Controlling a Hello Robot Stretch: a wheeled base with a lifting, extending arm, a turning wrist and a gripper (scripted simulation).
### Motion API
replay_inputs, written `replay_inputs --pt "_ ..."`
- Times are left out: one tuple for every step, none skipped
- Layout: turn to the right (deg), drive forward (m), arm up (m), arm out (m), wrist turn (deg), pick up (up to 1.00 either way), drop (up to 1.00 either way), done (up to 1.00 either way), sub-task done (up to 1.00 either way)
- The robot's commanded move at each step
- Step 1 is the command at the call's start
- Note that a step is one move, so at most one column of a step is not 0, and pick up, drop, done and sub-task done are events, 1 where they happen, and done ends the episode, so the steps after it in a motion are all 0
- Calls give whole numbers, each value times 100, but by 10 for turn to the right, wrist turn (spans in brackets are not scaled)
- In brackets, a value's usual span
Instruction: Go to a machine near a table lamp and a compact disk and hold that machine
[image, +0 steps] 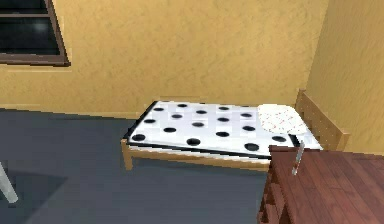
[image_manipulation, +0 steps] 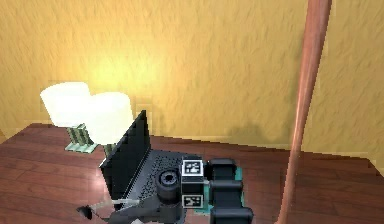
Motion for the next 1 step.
replay_inputs --pt "0 0 0 0 450 0 0 0 0"
